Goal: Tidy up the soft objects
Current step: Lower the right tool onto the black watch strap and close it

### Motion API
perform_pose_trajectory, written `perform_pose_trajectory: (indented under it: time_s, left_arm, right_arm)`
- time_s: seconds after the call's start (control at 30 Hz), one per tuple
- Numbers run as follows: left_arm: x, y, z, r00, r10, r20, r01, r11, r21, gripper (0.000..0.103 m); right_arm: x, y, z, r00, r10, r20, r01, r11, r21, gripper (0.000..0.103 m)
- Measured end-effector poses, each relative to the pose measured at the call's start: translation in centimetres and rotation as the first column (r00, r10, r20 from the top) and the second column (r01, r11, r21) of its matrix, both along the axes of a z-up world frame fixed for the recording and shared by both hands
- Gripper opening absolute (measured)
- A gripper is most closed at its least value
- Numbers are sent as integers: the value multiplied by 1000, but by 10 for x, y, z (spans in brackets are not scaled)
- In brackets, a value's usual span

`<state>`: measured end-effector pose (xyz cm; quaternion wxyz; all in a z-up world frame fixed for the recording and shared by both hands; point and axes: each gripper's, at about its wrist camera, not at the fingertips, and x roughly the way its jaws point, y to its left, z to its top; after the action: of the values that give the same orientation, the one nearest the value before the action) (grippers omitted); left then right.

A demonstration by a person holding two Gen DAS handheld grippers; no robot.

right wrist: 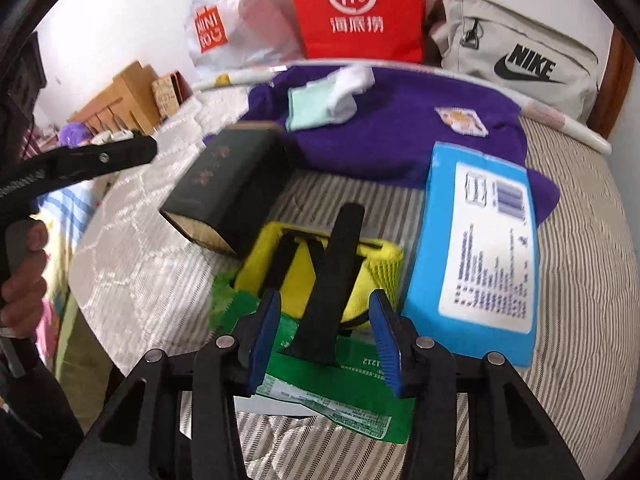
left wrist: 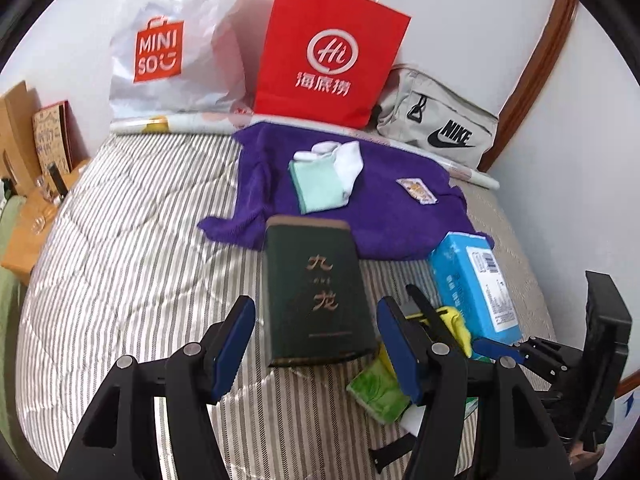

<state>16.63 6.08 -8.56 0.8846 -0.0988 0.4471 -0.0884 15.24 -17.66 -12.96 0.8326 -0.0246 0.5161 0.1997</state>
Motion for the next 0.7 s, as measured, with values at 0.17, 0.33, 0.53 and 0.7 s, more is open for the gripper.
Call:
perform_pose_trajectory:
  time_s: [0.17,0.33,0.53,0.7]
  left_arm:
    - [-2,7,-11,1000,2,-19,-3,999,-38,61]
    - [-4,10,-16,1000,-1,-22,0,998,-55,61]
    - [-10,14,-18,1000,0,-22,-2,998,-68,61]
    - [-12,16,-17,1000,1,-18,-2,997,-73,61]
  right_arm:
    - [3,6,-6,1000,-9,-4,9,1000,-19,44]
    - [2,12,-9,1000,10,13,-10,999,-53,32]
    - [2,5,-2,1000,11,5,-11,1000,-28,21]
    - [-3,-1,2,1000,8,-14,-8,1000,-27,21]
